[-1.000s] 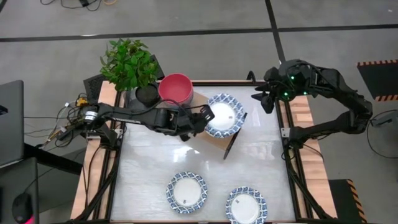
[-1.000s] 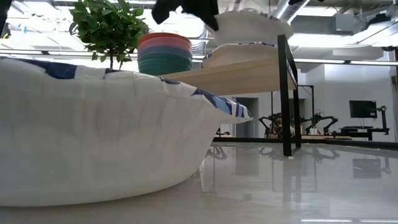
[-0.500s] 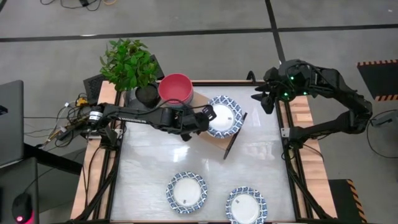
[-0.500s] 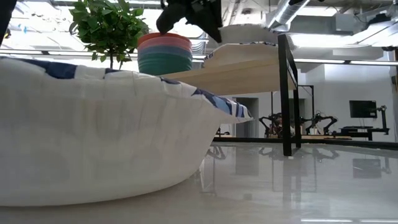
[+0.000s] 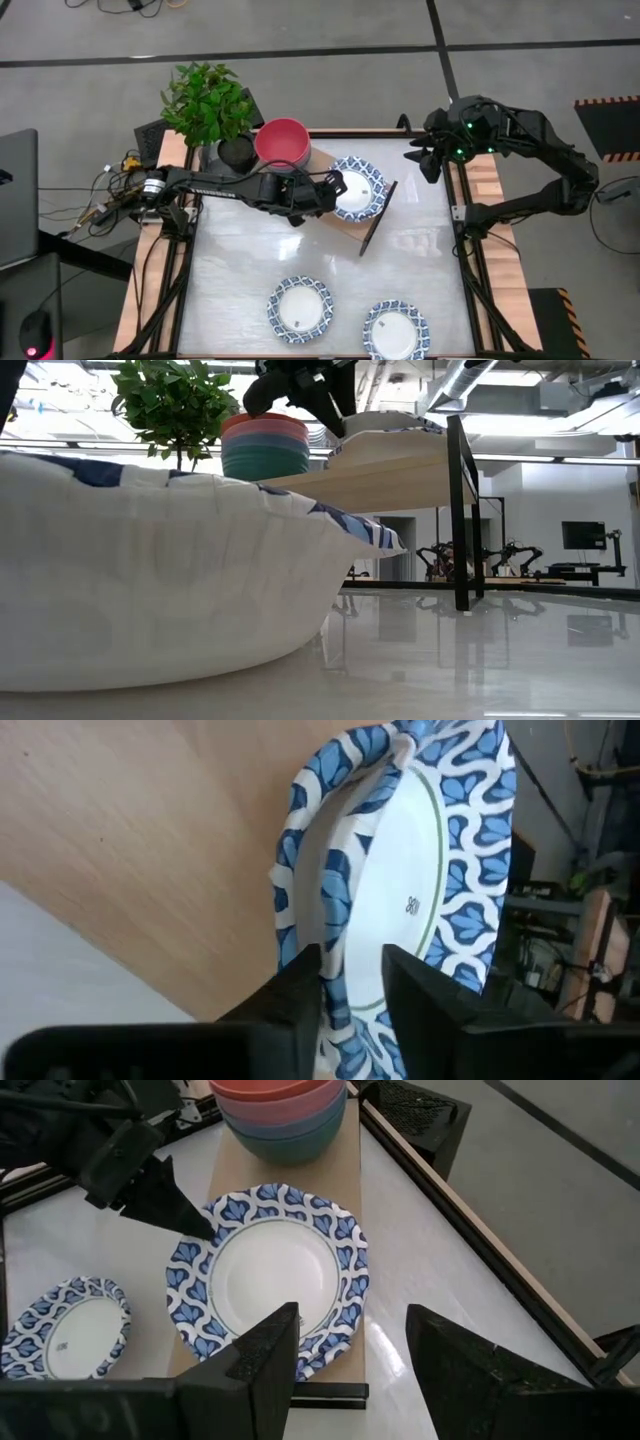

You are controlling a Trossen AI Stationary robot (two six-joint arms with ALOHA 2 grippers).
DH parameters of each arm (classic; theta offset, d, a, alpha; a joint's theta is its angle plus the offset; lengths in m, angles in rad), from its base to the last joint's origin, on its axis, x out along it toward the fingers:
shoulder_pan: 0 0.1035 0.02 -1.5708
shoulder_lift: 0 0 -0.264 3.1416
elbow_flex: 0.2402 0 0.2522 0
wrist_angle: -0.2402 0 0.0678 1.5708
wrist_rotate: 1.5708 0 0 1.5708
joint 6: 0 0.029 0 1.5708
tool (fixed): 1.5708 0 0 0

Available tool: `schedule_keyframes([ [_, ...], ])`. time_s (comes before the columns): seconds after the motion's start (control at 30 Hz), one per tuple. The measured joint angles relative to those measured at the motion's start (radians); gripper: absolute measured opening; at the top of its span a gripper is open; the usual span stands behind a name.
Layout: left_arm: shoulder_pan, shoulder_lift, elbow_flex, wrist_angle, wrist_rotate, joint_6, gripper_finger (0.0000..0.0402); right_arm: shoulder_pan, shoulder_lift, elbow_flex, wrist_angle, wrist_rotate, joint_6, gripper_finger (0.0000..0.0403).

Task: Place and stack bowls onto a shelf
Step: Stack the white patterned bowl on top of the other white patterned bowl on the shelf

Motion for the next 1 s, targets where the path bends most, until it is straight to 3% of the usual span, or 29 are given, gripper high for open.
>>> schedule_keyframes([
  [0.37,0.009,0.000,0.000,-0.033,0.111,0.131,0.0179,0.000,0.024,0.000,0.003,0.000,-0.003,0.0210],
  [0.57,0.010,0.000,0.000,-0.033,0.164,0.221,0.0185,0.000,0.046,0.000,0.002,0.000,-0.003,0.0210],
  [0.87,0.004,-0.034,0.000,-0.138,0.312,0.640,0.0185,0.011,0.073,0.000,0.011,-0.001,0.021,0.0210],
  [1.0,-0.034,-0.074,0.000,-0.203,0.323,0.724,0.0185,0.024,0.072,0.000,0.018,-0.003,0.041,0.0210],
])
